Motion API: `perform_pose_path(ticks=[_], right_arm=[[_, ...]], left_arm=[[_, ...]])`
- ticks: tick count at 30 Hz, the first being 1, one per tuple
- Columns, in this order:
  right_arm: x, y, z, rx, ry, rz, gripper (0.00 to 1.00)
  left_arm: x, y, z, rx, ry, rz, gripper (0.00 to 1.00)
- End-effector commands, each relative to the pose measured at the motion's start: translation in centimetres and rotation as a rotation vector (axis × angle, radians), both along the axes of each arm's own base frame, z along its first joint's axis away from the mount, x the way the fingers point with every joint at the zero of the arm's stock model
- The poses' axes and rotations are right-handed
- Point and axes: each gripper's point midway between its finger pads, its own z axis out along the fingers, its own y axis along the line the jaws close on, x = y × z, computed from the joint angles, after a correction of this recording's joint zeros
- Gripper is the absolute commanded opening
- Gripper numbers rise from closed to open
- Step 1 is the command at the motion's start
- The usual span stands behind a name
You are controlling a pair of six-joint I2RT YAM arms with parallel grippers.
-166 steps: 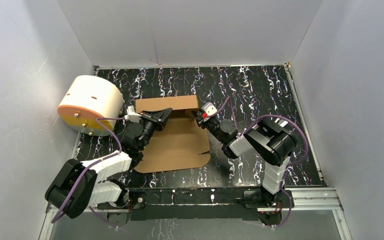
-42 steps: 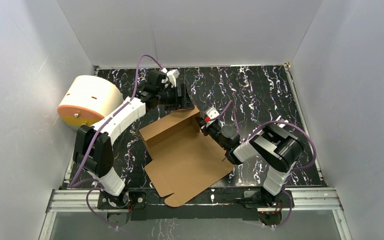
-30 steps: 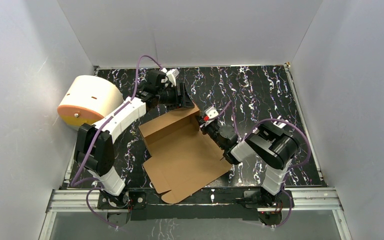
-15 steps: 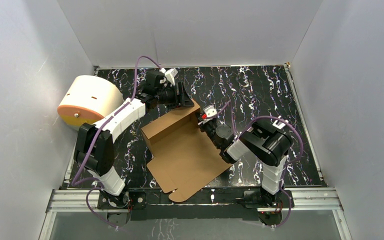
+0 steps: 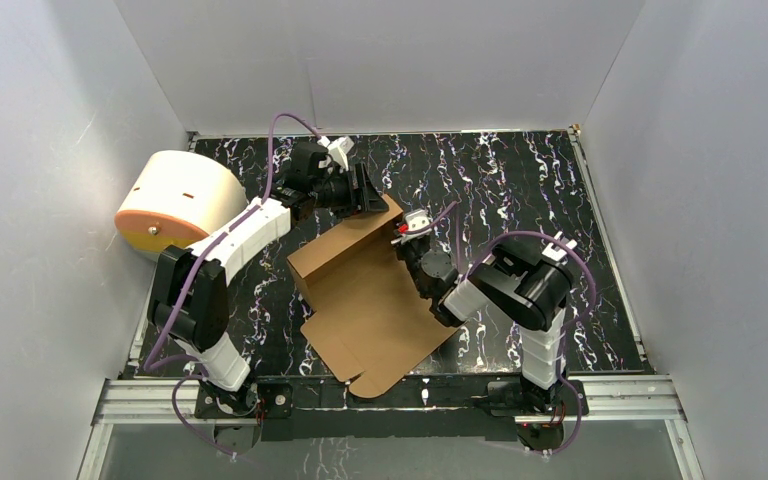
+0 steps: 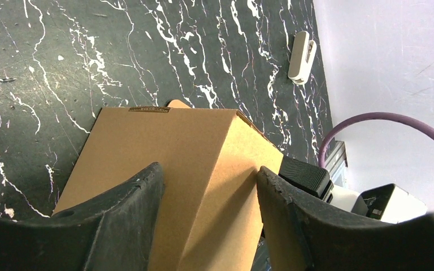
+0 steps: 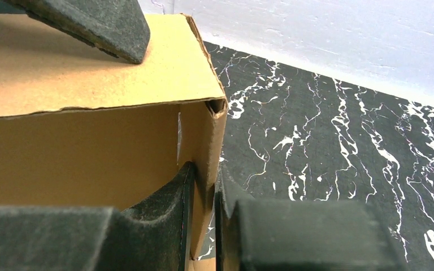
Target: Fold the paper box
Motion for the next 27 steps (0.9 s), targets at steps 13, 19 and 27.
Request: perform_pose_path(ticks=[13, 19, 27], right_arm=[[-0.5, -1.4, 3.8, 0.031, -0.067, 0.005, 0.55], [-2.3, -2.8, 4.0, 0.01, 0.01, 0.03, 0.66], [-5.1, -4.9, 5.0, 0.012, 0.184, 0.041, 0.89]], left_arm=[[-0.9, 3.7, 3.4, 0.199, -0.068, 0.099, 0.77], [-1.2, 7.5, 5.7, 0.361, -0.16, 0.184, 0.78], [-4.7, 10.0, 7.5, 0.545, -0.307, 0.186, 0.79]])
